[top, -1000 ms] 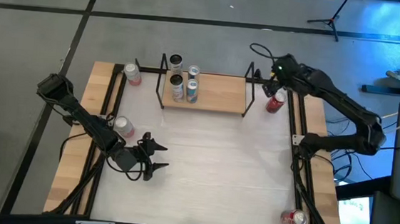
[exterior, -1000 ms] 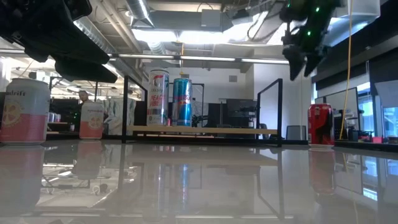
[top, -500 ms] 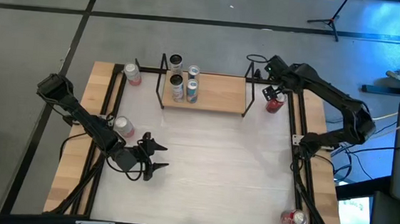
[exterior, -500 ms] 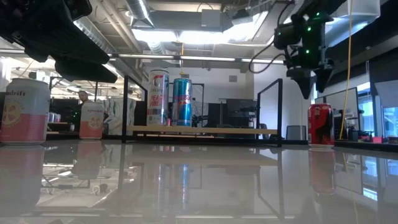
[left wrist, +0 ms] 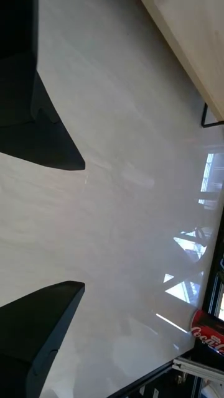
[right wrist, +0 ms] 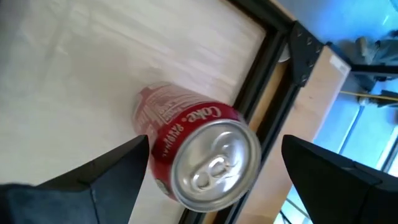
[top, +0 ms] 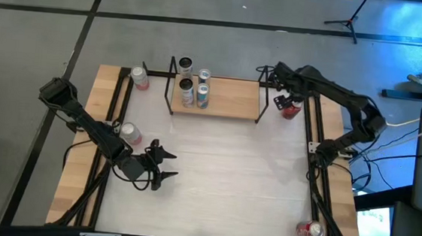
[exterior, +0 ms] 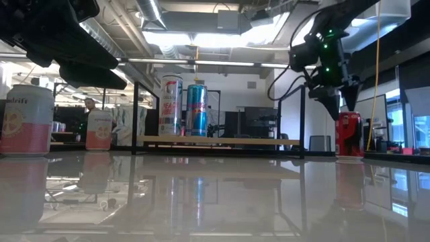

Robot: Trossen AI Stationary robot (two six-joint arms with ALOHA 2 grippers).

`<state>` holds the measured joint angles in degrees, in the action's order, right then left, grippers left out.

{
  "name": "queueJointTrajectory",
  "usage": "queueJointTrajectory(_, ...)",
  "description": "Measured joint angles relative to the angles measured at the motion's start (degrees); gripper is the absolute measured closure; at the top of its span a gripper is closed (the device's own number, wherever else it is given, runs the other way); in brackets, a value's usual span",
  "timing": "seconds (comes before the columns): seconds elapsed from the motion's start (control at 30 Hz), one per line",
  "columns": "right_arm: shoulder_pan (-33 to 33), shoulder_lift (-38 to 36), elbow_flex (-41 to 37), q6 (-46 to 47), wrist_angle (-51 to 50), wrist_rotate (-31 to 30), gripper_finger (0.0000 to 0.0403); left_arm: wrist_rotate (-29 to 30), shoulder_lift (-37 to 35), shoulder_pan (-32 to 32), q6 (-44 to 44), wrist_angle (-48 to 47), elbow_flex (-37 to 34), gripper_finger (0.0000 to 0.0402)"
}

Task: Place canned beverage on shelf
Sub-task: Put the top red-black soda can on the shelf

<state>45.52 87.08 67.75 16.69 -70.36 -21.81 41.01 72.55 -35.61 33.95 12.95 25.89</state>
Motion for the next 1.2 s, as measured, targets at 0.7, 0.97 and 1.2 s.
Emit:
queueJointTrajectory(0.7, -0.11, 1.96, -2.38, 2.21, -1.26, 9.78, 0.004, -0.11, 0.0, 0.02, 0.11, 0.02, 0.0, 0.0105)
queueJointTrajectory(0.97, -0.11, 1.82, -4.02, -1.37, 0.47, 9.41, 0.0094, -0.13, 0.0, 0.02, 0.09, 0.05, 0.0, 0.0105)
queueJointTrajectory(1.2, -0.17, 1.54, -3.99, -3.72, 1.57, 8.31, 0.0117, -0.02, 0.0, 0.01, 0.09, 0.07, 0.0, 0.0105)
